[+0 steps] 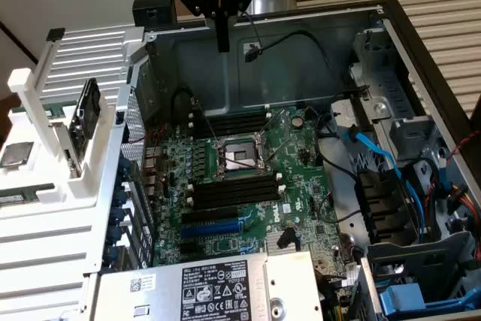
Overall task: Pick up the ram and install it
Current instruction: 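Reach for the ram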
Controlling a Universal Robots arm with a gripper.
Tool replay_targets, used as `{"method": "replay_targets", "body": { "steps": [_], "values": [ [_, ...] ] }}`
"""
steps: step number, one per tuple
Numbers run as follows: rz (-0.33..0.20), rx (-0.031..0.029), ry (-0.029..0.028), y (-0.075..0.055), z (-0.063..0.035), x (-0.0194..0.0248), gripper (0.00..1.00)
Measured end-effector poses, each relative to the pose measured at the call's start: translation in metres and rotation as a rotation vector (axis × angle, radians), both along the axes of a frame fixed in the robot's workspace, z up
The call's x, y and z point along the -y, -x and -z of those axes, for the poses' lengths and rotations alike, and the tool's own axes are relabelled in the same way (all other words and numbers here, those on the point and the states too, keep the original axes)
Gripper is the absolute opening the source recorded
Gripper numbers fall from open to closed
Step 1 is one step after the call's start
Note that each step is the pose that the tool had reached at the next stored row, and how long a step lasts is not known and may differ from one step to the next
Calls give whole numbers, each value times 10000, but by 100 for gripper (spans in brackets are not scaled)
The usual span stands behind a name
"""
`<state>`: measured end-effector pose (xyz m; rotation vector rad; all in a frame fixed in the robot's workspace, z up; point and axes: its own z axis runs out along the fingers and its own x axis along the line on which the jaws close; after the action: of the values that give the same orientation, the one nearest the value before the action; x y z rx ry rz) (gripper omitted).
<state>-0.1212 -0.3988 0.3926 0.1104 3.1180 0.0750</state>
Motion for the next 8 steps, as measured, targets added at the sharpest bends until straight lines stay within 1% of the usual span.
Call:
{"method": "replay_targets", "body": {
  "steps": [8],
  "values": [
    [0,0,0,0,0,0,10]
  ]
}}
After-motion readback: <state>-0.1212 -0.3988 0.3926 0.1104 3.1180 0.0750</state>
